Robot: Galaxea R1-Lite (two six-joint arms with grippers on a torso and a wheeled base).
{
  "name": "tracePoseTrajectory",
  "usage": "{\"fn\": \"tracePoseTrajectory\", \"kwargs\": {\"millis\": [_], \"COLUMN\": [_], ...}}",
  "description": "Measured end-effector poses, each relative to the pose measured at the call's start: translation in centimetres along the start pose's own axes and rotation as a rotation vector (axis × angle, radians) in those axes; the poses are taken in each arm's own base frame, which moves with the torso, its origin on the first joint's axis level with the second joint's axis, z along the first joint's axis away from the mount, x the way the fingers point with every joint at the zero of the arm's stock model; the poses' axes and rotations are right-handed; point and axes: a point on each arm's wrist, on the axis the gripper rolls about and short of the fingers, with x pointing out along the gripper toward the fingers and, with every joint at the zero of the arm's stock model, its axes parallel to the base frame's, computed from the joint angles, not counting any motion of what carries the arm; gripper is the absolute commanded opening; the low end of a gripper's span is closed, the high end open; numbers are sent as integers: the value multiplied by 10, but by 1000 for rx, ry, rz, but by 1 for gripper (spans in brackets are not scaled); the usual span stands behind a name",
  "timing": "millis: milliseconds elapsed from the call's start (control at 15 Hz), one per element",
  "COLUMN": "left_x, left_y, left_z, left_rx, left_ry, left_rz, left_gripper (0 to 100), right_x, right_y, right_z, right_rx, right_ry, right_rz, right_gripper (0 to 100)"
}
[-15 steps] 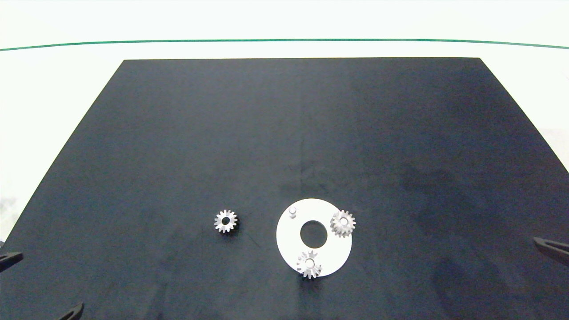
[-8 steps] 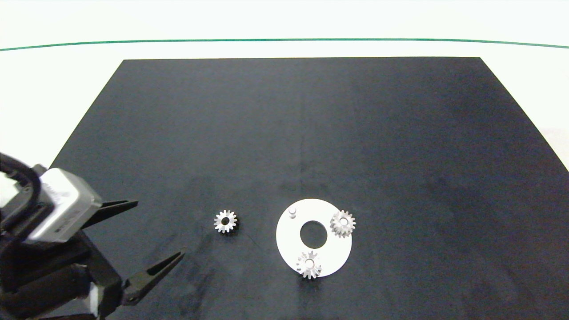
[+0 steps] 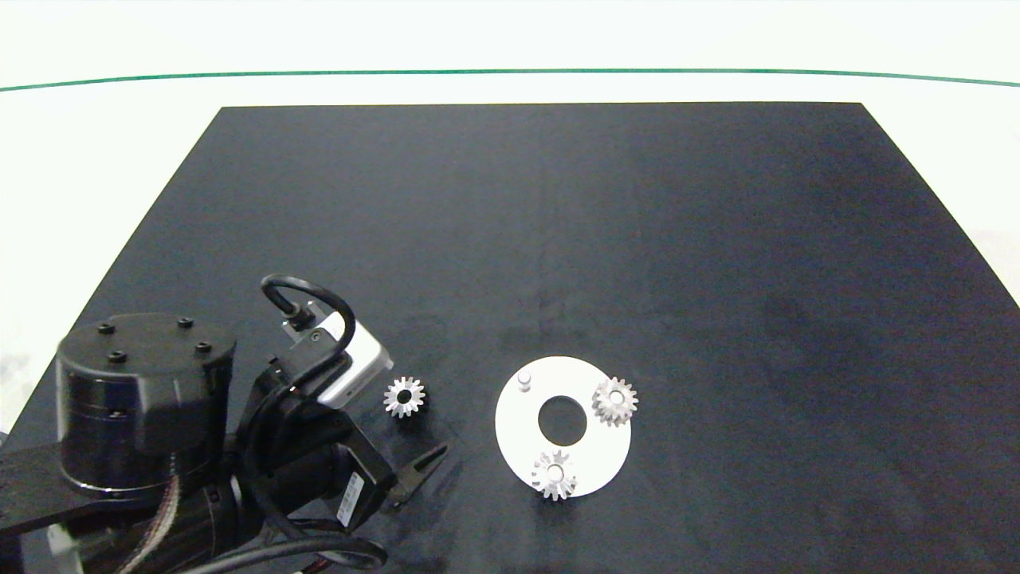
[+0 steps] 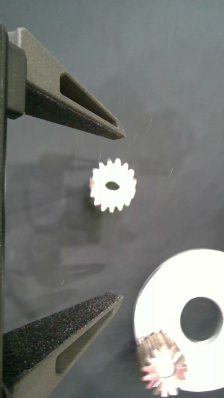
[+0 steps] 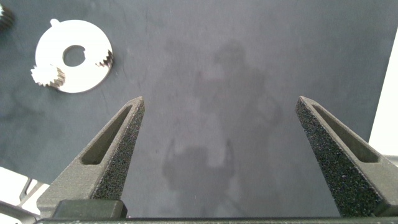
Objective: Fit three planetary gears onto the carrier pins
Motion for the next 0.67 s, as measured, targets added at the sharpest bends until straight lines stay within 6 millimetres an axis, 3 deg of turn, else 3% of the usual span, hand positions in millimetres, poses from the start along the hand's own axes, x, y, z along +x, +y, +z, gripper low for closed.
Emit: {"fn": "tracePoseTrajectory", "kwargs": {"millis": [267, 667], "left_x": [20, 28], "left_y": [-1, 8], "left_z": [0, -9], "left_rx": [15, 30], "left_ry": [3, 105], "left_rz": [6, 22], "left_gripper": [100, 100], "right_x": [1, 5], "right_y": [1, 4], "right_z": [1, -9], "right_rx": [-5, -13], "right_ry": [-2, 30], "right_rz": [38, 56], "right_gripper": [100, 100]}}
